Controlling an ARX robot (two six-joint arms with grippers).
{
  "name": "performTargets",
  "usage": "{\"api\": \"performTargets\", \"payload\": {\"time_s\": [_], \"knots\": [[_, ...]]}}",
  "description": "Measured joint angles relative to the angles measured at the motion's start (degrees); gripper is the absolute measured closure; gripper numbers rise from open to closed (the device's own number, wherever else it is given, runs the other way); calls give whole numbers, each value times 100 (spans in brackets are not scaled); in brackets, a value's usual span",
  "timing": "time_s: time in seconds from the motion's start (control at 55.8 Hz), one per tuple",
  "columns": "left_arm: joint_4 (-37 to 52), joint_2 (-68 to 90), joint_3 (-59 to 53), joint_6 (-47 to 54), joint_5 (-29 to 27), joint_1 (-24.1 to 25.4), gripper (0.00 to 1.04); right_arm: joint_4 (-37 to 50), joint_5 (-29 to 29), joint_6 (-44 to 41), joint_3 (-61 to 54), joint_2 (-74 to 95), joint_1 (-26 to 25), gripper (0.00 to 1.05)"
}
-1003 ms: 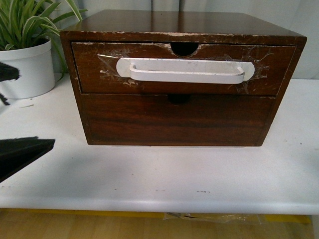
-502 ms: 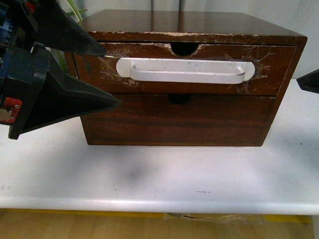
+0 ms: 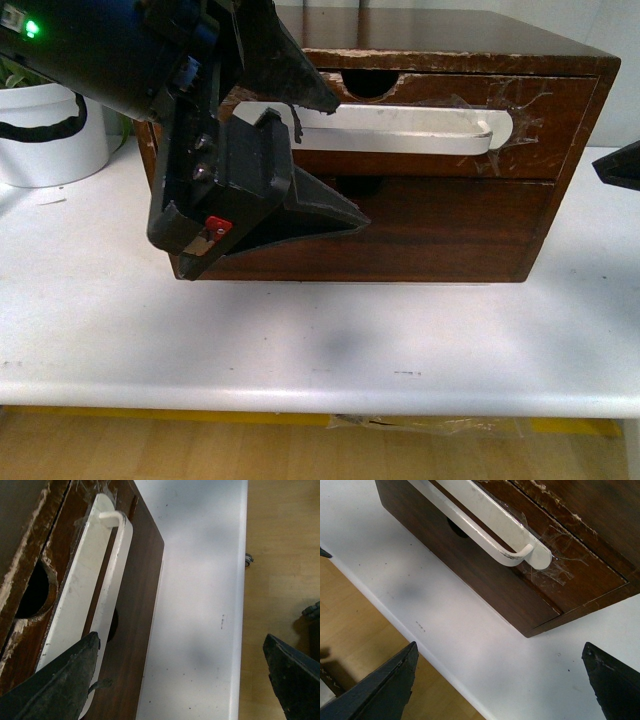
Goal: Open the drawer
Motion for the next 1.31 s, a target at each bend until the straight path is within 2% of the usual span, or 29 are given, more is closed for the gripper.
{"api": "performTargets", "payload": {"time_s": [0.269, 0.77, 1.308], "knots": [[107, 623, 463, 22, -273, 81, 6, 4, -83, -2, 0, 13, 0, 9], [-767, 874, 866, 1021, -732, 223, 6, 173, -68, -9, 175, 638, 227, 9], [-1305, 973, 1156, 1241, -643, 310, 6, 146, -48, -44, 1088, 1788, 560, 9]]}}
